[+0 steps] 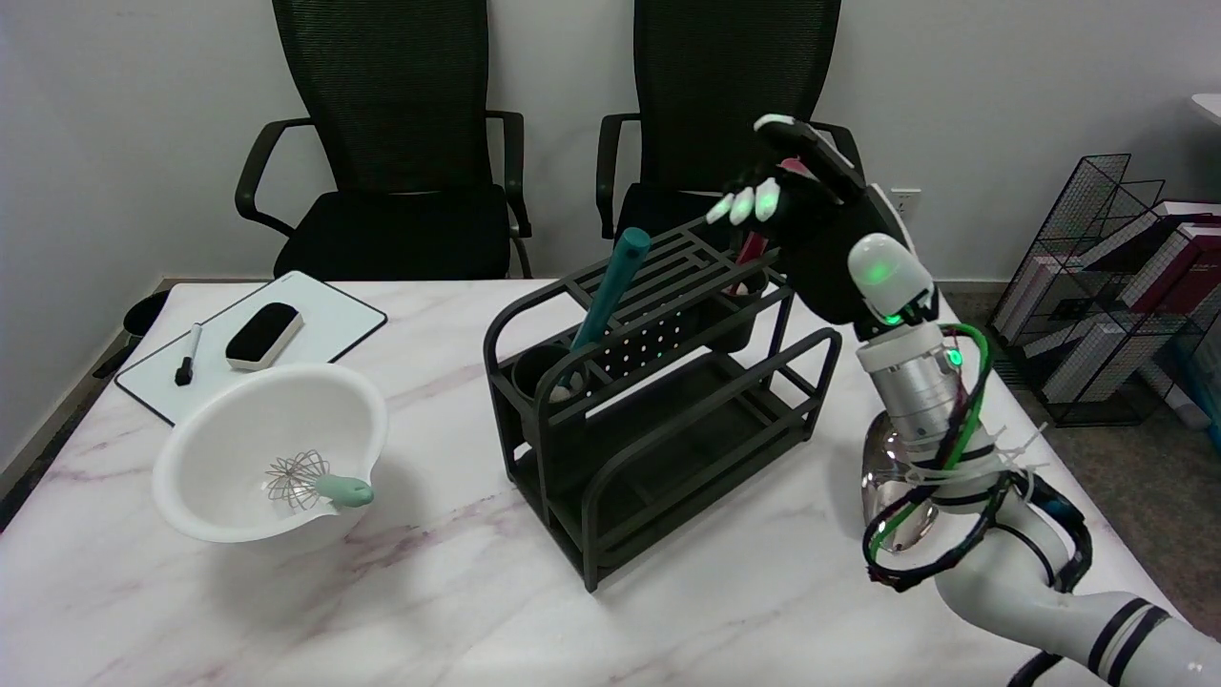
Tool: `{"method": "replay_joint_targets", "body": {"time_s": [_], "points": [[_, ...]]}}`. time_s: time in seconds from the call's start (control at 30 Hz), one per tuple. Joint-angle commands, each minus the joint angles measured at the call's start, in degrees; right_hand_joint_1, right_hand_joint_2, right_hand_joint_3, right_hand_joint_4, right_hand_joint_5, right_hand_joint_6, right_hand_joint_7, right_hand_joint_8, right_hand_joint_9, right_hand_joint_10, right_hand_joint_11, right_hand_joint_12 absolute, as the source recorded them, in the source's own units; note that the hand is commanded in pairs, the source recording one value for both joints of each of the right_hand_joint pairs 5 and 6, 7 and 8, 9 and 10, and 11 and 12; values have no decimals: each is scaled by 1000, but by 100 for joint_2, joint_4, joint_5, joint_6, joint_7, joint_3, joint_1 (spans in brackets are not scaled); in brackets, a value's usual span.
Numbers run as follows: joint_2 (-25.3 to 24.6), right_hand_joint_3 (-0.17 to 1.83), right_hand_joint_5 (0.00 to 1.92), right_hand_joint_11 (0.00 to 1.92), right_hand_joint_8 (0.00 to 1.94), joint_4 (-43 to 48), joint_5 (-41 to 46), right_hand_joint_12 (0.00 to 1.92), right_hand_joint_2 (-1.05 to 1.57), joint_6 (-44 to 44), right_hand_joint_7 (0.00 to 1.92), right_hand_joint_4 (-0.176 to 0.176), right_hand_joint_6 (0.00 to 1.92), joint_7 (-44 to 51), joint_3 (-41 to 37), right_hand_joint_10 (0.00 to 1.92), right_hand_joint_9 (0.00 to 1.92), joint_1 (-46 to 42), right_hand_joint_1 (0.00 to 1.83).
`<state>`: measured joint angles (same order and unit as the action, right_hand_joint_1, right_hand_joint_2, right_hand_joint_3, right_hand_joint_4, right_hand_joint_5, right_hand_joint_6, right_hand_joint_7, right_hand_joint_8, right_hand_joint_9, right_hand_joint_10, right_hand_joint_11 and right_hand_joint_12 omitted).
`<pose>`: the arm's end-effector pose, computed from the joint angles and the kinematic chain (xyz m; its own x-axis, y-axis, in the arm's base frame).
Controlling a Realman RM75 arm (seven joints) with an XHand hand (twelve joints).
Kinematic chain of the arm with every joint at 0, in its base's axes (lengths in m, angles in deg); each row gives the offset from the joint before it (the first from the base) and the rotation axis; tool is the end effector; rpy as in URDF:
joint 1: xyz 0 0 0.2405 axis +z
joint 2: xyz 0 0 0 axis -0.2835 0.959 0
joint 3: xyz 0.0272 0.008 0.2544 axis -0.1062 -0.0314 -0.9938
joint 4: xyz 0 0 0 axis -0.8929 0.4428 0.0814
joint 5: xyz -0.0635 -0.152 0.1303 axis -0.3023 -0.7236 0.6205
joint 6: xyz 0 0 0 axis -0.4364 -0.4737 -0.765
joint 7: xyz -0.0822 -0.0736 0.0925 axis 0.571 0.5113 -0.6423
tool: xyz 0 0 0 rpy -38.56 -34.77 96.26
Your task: Pick up the blue sponge bottle brush.
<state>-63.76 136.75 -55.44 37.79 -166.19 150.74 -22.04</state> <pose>-0.2011 -0.2874 0.3333 -0.2658 -0.3801 0.8859 -0.7530 -0.4919 -0.4370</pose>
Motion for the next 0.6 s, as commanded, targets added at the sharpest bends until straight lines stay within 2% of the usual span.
{"method": "replay_joint_targets", "body": {"time_s": [0.03, 0.3, 0.47, 0.6], "points": [[-13, 828, 697, 953, 1211, 293, -425, 953, 4, -1014, 1211, 0, 697, -39, 792, 1071, 1071, 1426, 1034], [-251, 844, 624, 932, 1135, 19, -425, 932, -31, -1387, 1135, 0, 624, -11, 1323, 1044, 1044, 2077, 1042], [-673, 862, 464, 914, 1067, -405, -441, 914, -73, -1475, 1067, 0, 464, -45, 1357, 988, 988, 2246, 1057], [-944, 861, 414, 906, 1046, -713, -443, 906, -84, -1475, 1046, 0, 414, -53, 1351, 964, 964, 2420, 1066]]}}
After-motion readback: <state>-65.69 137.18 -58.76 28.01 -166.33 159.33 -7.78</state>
